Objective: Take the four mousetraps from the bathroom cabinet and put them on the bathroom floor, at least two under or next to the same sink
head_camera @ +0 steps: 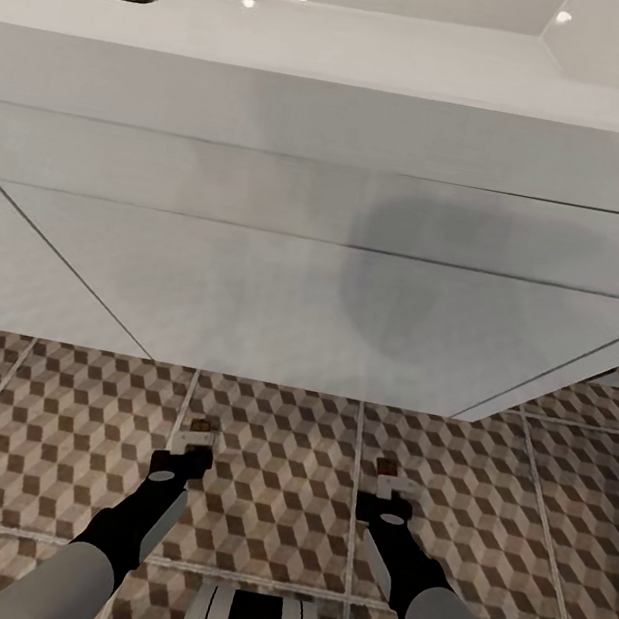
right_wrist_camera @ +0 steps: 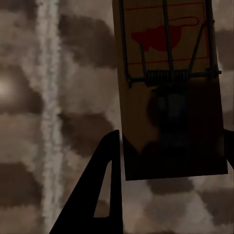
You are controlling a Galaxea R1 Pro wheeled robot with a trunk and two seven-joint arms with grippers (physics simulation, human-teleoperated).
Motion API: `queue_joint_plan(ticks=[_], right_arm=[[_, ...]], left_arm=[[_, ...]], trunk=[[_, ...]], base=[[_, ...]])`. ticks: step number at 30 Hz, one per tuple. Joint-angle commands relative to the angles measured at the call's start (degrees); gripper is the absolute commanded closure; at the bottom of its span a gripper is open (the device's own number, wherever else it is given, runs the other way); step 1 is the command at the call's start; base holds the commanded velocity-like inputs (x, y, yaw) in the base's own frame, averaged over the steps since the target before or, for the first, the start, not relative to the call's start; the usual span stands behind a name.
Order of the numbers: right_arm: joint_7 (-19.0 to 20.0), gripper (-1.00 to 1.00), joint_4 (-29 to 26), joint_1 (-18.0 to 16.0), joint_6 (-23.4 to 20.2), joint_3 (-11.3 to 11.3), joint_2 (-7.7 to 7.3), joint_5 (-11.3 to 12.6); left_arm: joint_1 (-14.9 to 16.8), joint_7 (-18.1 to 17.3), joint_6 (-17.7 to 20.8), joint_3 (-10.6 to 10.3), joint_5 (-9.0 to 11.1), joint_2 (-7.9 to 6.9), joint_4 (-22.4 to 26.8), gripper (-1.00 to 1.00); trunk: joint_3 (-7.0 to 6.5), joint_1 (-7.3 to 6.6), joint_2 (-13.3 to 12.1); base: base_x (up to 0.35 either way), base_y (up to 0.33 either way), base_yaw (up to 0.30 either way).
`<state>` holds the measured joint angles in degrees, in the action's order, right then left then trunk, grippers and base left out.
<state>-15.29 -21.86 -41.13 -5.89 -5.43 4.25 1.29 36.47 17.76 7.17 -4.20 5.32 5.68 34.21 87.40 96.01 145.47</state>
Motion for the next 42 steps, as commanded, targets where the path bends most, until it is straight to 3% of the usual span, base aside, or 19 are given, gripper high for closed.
queue_joint_plan(ticks=[1, 11, 17, 24, 32, 42], right_arm=[[-0.3, 1.0, -0.1, 0.0, -0.4, -0.5, -0.04, 0.1], [-0.3, 1.0, -0.1, 0.0, -0.3, -0.5, -0.03, -0.2], [0.0, 1.0, 0.2, -1.6, 1.5, -0.6, 1.59, -0.4], [-0.6, 1.0, -2.0, -0.8, -0.8, -0.5, 1.42, -0.5], [-0.5, 1.0, -4.6, -0.7, -1.6, -0.4, 1.12, -0.5], [-2.6, 1.0, -7.8, -0.7, -1.2, -0.6, 1.05, -0.5]], left_arm=[[0.0, 0.6, 0.3, -0.4, 0.5, -0.06, 0.1, 1.0], [0.0, 0.6, 0.3, -0.5, 0.5, 0.02, 0.1, 1.0], [2.0, 0.2, -1.7, -0.7, 0.6, 0.05, -1.9, 1.0], [1.1, 0.4, -3.0, -0.7, 0.5, 0.09, 0.4, 1.0], [0.9, 0.4, -3.8, -1.0, 0.0, 2.01, 3.0, 1.0], [0.9, 0.3, -3.9, -1.2, -0.1, 2.41, 3.5, 1.0]], trunk=[[0.03, -0.01, 0.0], [0.03, -0.01, 0.0], [0.03, -0.01, 0.0], [0.03, -0.01, 0.0], [0.03, -0.01, 0.0], [0.03, -0.01, 0.0]], base=[[0.0, 0.0, 0.0], [0.0, 0.0, 0.0], [0.0, 0.0, 0.0], [0.0, 0.0, 0.0], [0.0, 0.0, 0.0], [0.0, 0.0, 0.0]])
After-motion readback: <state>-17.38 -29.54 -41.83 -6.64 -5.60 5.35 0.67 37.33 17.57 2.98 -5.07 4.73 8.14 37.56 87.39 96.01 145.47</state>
